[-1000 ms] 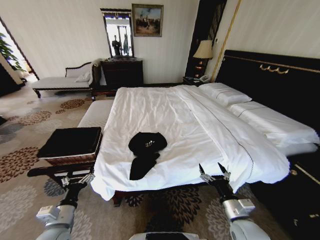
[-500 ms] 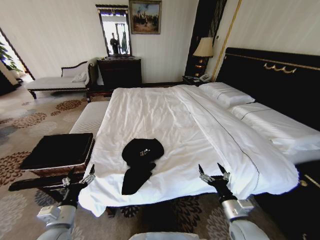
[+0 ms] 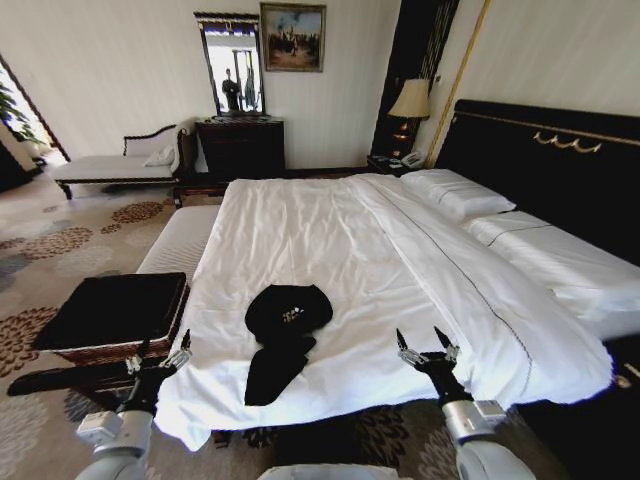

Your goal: Fold the clothes on the bed and place them into the basket.

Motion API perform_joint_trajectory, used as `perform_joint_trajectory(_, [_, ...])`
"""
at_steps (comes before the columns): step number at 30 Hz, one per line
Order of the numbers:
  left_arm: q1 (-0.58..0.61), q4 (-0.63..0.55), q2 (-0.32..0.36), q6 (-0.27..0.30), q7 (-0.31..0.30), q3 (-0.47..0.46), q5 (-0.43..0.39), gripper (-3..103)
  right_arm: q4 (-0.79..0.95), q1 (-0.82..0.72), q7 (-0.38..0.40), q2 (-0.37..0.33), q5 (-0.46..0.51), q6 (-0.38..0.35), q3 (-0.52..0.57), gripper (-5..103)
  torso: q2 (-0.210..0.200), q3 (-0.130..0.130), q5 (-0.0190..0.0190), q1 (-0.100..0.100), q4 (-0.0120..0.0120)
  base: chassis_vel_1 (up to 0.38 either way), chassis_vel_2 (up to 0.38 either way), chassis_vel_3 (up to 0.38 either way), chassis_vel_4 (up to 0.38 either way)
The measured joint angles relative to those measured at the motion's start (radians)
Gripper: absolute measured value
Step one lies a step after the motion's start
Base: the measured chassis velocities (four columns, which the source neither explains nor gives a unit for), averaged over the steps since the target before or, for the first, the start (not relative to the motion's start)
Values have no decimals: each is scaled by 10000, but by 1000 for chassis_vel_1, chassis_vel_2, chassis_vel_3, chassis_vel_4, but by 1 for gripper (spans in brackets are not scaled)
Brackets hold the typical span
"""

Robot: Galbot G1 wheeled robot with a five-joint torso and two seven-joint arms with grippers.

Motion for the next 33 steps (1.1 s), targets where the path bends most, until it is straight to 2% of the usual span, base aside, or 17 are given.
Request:
perform_joint_trajectory(19, [-7,20,59,52,2,124,74,97,-77,42,46,1,96,147,-129,100,-1,0,-2,1,0,-110,75,113,-75])
perform_joint_trajectory(24, [52,139,54,57,13,196,78,97,-204,116,321,-31,185,145,-273,100,-3,1,0,7,0,-64,24,53,-27])
perform_joint_trajectory(26, [92,265,75,56,41,289,70,97,-162,139,520,-129,663,-155,-405,100,-2,0,-1,0,0,0,0,0,0])
perform_joint_trajectory(27, [93,370,124,57,52,362,48,97,-45,178,668,-255,1239,-576,-519,100,1,-3,-4,-5,0,0,0,0,0])
perform_joint_trajectory(28, [93,370,124,57,52,362,48,97,-45,178,668,-255,1239,-576,-519,100,1,-3,-4,-5,0,0,0,0,0])
perform_joint_trajectory(30, [61,482,202,71,55,435,6,95,115,284,947,-452,2080,-1262,-635,100,2,-3,-3,-7,1,0,0,0,0])
perform_joint_trajectory(31, [-20,603,279,163,60,531,-63,97,326,518,1407,-702,3529,-2192,-725,100,3,-4,-3,-8,-1,0,0,0,0])
perform_joint_trajectory(32, [-20,603,279,163,60,531,-63,97,326,518,1407,-702,3529,-2192,-725,100,3,-4,-3,-8,-1,0,0,0,0])
perform_joint_trajectory(33, [-89,699,317,246,60,616,-115,97,446,792,1776,-911,4817,-2890,-738,100,2,-3,-4,-7,-1,0,0,0,0])
